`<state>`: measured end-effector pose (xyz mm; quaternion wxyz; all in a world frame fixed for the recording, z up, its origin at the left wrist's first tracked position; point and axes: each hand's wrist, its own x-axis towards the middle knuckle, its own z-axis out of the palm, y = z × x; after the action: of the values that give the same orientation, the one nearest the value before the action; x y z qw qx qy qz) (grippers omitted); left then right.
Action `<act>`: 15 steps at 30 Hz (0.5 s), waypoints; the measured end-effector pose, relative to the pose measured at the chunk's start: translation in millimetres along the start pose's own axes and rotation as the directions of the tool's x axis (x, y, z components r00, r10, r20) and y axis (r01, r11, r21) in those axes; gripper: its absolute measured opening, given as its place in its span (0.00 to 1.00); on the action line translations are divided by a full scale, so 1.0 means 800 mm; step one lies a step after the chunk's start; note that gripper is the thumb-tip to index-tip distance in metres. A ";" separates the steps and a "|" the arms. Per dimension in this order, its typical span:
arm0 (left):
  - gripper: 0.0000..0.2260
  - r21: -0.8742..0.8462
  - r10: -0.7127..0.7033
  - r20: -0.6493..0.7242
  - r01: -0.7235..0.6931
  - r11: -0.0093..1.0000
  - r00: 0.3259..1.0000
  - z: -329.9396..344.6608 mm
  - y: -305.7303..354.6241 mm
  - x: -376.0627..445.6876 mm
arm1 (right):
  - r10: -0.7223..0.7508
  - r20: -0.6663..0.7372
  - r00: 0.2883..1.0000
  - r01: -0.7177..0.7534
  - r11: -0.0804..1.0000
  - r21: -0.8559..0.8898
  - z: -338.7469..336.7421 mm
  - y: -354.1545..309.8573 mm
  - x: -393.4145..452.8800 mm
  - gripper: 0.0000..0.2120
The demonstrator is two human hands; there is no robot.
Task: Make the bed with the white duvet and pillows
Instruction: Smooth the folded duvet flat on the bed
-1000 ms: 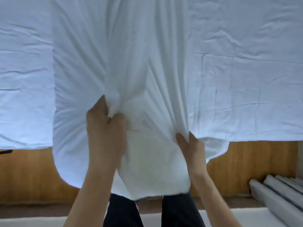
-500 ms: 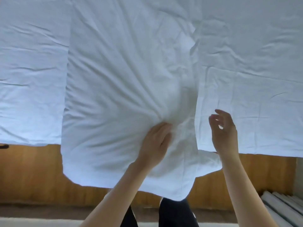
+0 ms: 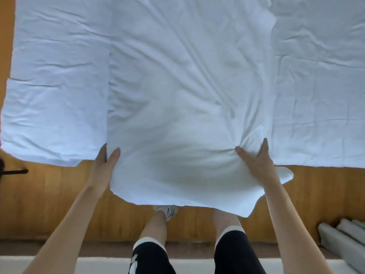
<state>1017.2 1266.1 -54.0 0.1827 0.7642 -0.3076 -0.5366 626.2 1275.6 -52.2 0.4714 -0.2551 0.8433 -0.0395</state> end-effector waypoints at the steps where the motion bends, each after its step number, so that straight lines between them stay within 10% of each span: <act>1: 0.20 -0.045 0.004 0.022 -0.003 0.999 1.000 0.006 -0.004 -0.005 | -0.007 -0.006 1.000 0.007 1.000 -0.006 0.001 0.002 0.000 0.52; 6: 0.20 -0.101 0.019 -0.009 -0.020 0.995 1.000 0.029 -0.015 -0.016 | 0.026 -0.049 0.998 -0.026 1.000 0.006 0.025 0.027 -0.036 0.50; 11: 0.11 -0.191 0.047 -0.099 -0.065 0.979 0.994 0.054 0.015 -0.051 | -0.016 -0.254 0.967 0.020 1.000 0.010 0.080 0.024 -0.093 0.22; 15: 0.09 0.043 0.176 -0.276 -0.170 0.984 0.945 -0.015 0.022 -0.088 | -0.118 -0.058 0.991 0.128 0.969 0.213 0.002 0.016 -0.130 0.13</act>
<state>1006.6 1299.2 11.2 0.2634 0.8039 -0.3496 -0.4027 666.6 1335.6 23.5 0.4738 -0.2530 0.8270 -0.1661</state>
